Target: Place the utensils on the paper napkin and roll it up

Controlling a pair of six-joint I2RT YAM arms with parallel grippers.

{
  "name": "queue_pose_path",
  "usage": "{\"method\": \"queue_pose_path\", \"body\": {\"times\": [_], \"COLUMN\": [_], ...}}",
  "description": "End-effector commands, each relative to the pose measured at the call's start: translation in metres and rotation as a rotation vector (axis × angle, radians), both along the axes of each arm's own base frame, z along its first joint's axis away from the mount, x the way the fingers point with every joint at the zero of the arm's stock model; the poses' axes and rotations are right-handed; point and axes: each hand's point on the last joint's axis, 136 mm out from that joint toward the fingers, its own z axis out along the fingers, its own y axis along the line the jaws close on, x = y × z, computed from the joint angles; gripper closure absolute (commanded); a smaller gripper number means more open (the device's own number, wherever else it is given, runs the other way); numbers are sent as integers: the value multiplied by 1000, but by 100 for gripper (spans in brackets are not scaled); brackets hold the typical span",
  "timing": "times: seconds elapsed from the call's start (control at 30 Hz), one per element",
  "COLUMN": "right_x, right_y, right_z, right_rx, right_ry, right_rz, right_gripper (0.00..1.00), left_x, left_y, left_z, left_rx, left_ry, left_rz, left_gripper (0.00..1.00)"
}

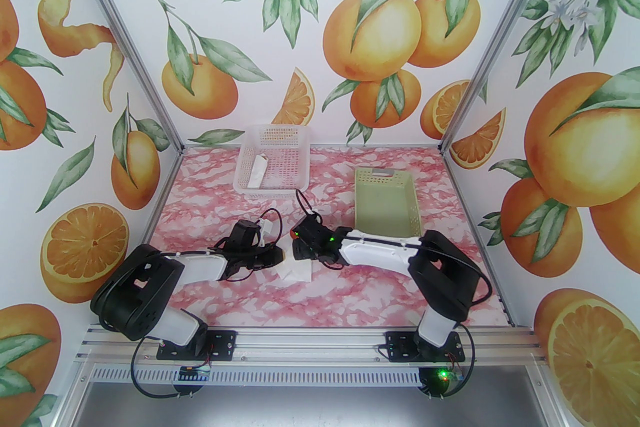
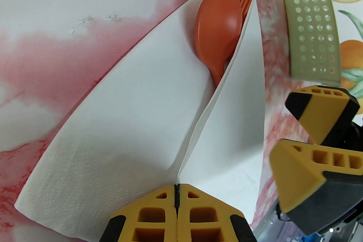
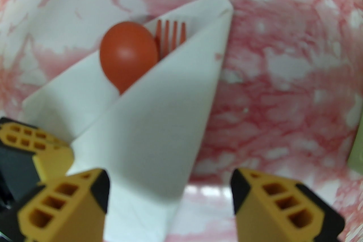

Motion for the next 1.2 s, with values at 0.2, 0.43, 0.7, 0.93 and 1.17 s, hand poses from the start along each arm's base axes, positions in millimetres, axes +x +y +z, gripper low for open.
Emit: {"method": "queue_pose_path", "body": {"times": [0.2,0.43,0.7,0.93,1.17], "right_x": [2,-6,-15,-20,-23], "right_y": [12,2,-20,-27,-31], "right_z": [-17,-33,-36,-32,-31], "right_rx": [-72,-141,-193,-195,-194], "right_ry": [-2,28,37,36,37], "right_rz": [35,36,25,19,16], "right_gripper": [20,21,27,33,36], "left_x": [-5,-6,-7,-7,-8], "left_y": [1,2,4,5,7], "left_z": [-9,-9,-11,-10,-12], "left_rx": [12,18,27,32,45], "left_ry": [12,12,19,19,24], "left_rz": [-9,-4,3,8,12], "left_gripper": [97,97,98,98,98]}}
